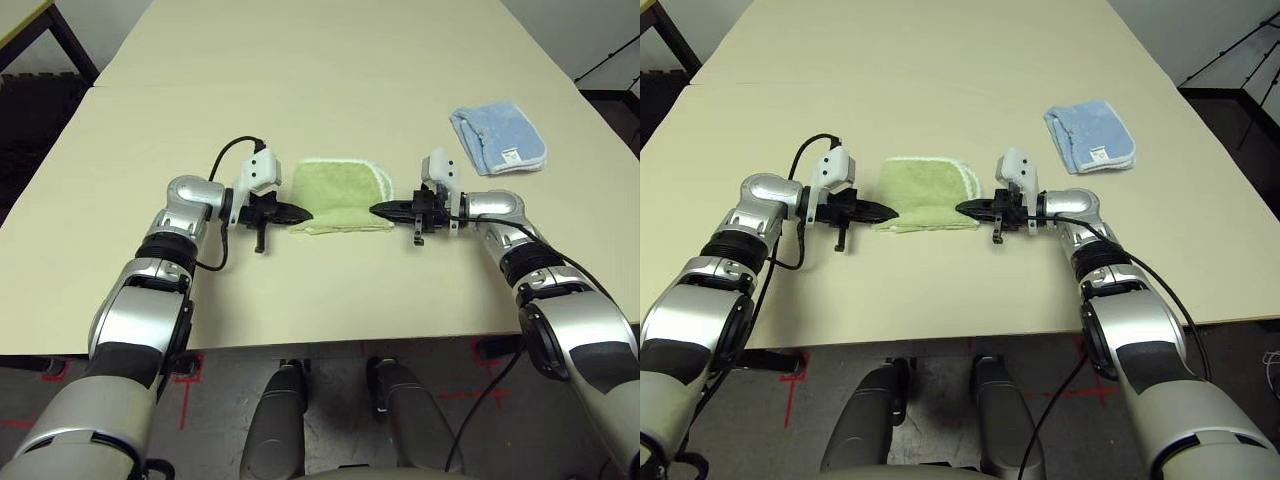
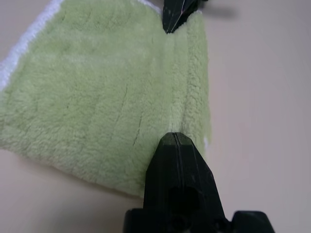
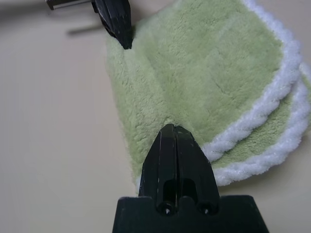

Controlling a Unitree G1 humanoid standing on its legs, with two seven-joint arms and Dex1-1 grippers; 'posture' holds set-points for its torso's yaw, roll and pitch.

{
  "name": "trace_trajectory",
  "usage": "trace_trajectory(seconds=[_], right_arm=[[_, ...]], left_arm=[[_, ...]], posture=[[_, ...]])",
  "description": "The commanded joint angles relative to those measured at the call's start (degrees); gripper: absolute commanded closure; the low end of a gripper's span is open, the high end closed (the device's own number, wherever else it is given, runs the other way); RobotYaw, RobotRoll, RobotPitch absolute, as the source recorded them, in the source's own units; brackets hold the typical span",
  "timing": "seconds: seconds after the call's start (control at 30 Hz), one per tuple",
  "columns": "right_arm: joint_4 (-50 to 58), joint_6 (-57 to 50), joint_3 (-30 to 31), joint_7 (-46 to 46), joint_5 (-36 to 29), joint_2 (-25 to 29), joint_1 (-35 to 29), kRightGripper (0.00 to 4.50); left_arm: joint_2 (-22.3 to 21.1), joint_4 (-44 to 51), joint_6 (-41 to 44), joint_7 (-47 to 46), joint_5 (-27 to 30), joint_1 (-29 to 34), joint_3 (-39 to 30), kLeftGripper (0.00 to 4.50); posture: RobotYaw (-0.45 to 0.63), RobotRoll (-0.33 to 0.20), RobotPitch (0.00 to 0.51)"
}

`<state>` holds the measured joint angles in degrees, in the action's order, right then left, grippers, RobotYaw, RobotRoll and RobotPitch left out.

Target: Fold the towel and set it aside.

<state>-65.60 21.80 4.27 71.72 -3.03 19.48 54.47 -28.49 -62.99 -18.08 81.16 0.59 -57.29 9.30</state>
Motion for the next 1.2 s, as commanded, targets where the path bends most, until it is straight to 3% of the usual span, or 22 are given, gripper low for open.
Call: trace_trajectory(seconds=[0.03, 0.23, 0.33, 0.4, 0.53, 0.77, 1.2], right_arm=[[-2.4, -0.2, 0.0, 0.0, 1.5, 1.9, -1.4, 4.5], [0.3, -5.0, -6.4, 7.1, -5.9, 3.8, 2.2, 4.5], [1.6, -11.0, -9.9, 5.9, -9.4, 4.1, 5.2, 4.5], [1.8, -13.0, -10.5, 2.1, -9.1, 3.6, 6.5, 4.5], [2.4, -14.1, -9.2, -5.2, -6.8, 0.5, 7.1, 4.5], [-0.4, -12.6, -8.0, -15.9, -3.7, -5.8, 7.7, 4.5], [-5.5, -11.2, -2.2, -29.8, 6.3, -7.2, 6.0, 4.5]], left_arm=[[-1.5, -1.2, 0.5, 0.6, -0.9, 0.1, -0.5, 4.48], [-1.9, 3.3, 3.6, 3.1, 4.0, -2.6, -4.8, 4.48], [0.2, 8.3, 14.5, 2.0, 10.3, -5.6, -9.5, 4.48], [1.6, 10.0, 18.5, -1.3, 11.5, -7.0, -11.1, 4.48], [4.0, 8.8, 19.1, -12.5, 7.0, -7.1, -9.5, 4.48], [8.3, 4.1, 17.1, -21.1, 4.4, -5.2, -8.5, 4.48], [7.7, -5.4, 12.9, -27.6, -2.4, -3.5, -5.6, 4.48]], posture=[[0.04, 0.0, 0.175], [0.04, 0.0, 0.173], [0.04, 0.0, 0.173], [0.04, 0.0, 0.173], [0.05, 0.0, 0.166], [0.04, 0.0, 0.156], [0.02, 0.0, 0.155]])
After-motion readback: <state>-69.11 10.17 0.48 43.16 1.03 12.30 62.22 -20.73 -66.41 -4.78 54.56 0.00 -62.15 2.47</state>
